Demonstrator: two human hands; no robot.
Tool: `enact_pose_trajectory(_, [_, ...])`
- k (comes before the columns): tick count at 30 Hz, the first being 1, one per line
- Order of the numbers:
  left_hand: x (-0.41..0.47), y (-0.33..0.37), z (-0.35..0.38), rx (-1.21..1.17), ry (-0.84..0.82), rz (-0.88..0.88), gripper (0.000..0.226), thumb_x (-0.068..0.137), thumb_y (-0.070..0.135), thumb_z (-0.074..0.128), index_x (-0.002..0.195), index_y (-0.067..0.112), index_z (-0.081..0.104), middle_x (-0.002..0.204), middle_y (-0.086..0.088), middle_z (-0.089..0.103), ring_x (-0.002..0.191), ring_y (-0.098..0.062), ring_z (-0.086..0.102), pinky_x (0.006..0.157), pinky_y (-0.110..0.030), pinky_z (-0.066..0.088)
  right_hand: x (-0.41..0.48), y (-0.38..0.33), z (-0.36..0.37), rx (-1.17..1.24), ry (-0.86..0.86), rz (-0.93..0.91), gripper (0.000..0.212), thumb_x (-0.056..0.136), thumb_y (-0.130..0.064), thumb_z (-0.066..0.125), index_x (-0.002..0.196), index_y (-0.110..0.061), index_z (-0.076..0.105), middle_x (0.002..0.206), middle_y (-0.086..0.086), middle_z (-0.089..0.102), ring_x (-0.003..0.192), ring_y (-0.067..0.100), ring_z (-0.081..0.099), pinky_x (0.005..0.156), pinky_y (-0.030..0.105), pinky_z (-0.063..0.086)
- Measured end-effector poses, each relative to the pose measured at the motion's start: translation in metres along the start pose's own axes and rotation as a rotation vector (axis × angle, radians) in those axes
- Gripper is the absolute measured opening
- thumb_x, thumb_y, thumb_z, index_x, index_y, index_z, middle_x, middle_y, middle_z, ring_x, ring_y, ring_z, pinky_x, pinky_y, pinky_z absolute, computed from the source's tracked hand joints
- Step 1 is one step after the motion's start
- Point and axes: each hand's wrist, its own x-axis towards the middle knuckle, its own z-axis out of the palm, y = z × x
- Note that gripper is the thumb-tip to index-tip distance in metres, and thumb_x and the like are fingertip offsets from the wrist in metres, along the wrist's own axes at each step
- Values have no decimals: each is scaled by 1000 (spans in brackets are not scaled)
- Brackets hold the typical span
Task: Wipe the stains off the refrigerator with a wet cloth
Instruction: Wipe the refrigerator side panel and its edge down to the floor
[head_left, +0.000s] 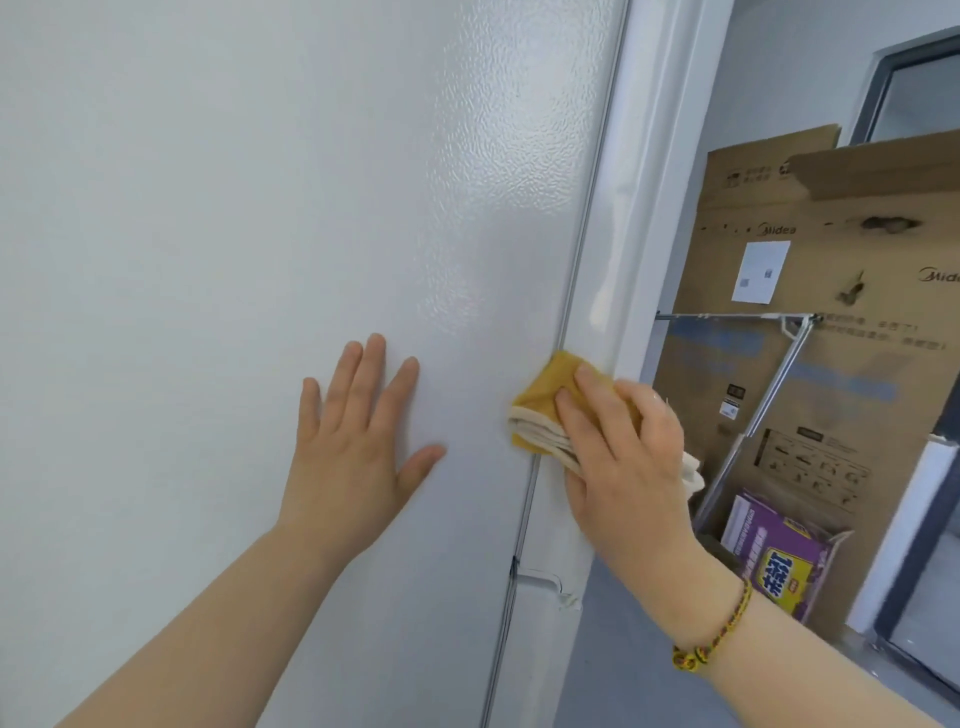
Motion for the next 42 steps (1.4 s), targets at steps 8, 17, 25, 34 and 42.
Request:
enact_pose_trajectory(8, [-2, -1, -1, 1, -23, 12, 70, 78, 48, 36, 135, 9, 27, 141, -27, 35, 130, -31, 18, 95, -62, 29, -42, -5, -18, 54, -120, -258, 23, 81, -7, 45, 81, -14, 67, 99, 3, 66, 91, 26, 43, 78, 34, 34])
enact_pose_trajectory(17, [-4, 0, -4, -48, -63, -14, 73, 80, 42, 56, 137, 9, 25, 144, -26, 31, 132, -31, 18, 98, -62, 28, -91, -30, -13, 37, -190, -169, 18, 79, -9, 46, 95, -13, 50, 111, 3, 47, 89, 27, 41, 72, 35, 33])
enact_pose_trajectory(25, [-19, 7, -11, -103, -95, -53, 65, 80, 34, 51, 137, 8, 32, 144, -23, 33, 133, -31, 20, 105, -50, 24, -46, -12, -27, 45, -221, -106, 28, 72, -10, 43, 86, -16, 66, 95, 1, 72, 86, 27, 40, 68, 35, 44])
enact_pose_trajectory(34, [-98, 13, 4, 20, -182, -18, 60, 78, 37, 35, 133, 11, 36, 140, -18, 34, 128, -32, 24, 105, -43, 14, -85, -34, -32, 66, -386, -191, 34, 69, -11, 39, 73, -16, 72, 92, 1, 71, 87, 27, 40, 64, 31, 27])
enact_pose_trajectory(42, [-143, 32, 17, 76, -352, -96, 62, 79, 44, 34, 135, 17, 34, 143, -13, 31, 128, -27, 27, 103, -41, 18, -99, -28, -23, 200, -281, -151, 22, 76, -14, 48, 88, -15, 66, 97, 1, 72, 87, 26, 40, 67, 33, 29])
